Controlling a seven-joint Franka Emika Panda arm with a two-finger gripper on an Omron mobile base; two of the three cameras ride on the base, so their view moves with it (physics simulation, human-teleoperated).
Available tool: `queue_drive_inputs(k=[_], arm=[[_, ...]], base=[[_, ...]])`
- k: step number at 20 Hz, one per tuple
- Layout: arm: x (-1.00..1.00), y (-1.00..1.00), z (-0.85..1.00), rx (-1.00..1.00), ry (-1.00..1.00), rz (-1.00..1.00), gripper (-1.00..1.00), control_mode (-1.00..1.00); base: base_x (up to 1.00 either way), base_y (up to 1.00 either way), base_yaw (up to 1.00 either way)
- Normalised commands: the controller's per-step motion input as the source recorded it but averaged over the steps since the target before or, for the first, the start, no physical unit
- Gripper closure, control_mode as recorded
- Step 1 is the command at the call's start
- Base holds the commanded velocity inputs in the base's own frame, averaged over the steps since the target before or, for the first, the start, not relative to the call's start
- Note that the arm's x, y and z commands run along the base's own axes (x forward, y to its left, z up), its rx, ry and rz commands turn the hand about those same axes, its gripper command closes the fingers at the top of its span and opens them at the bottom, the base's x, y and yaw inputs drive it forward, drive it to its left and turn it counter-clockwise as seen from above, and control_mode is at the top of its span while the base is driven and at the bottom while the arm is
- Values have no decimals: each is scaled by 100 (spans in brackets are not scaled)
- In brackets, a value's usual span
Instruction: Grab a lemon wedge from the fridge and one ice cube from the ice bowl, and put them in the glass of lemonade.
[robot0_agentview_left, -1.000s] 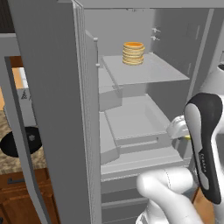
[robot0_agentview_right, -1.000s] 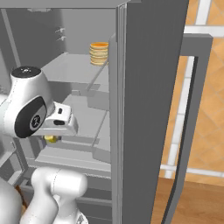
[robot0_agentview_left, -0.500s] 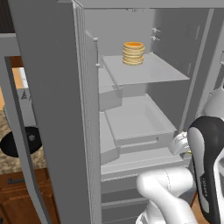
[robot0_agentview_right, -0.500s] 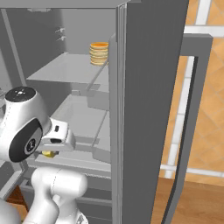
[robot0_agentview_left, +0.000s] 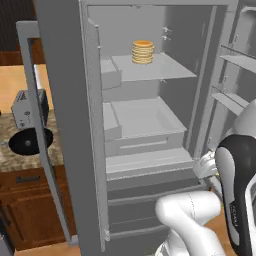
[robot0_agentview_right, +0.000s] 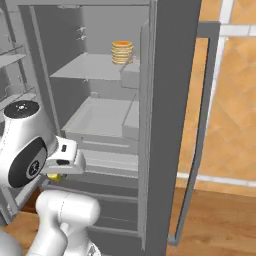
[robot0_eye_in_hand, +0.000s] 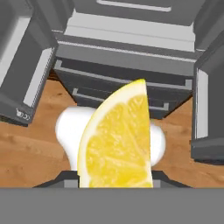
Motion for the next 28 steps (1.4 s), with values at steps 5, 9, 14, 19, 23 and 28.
queue_drive_inputs(k=[5,9,14,19,23,28], arm=[[0,0,0,0,0,0,100,100],[0,0,0,0,0,0,100,100],[0,0,0,0,0,0,100,100],[0,0,0,0,0,0,100,100],[0,0,0,0,0,0,100,100],[0,0,0,0,0,0,100,100]], base=[[-100,3,19],[-86,61,54],[-22,100,44],[29,100,17],[88,100,-3],[96,100,-32]])
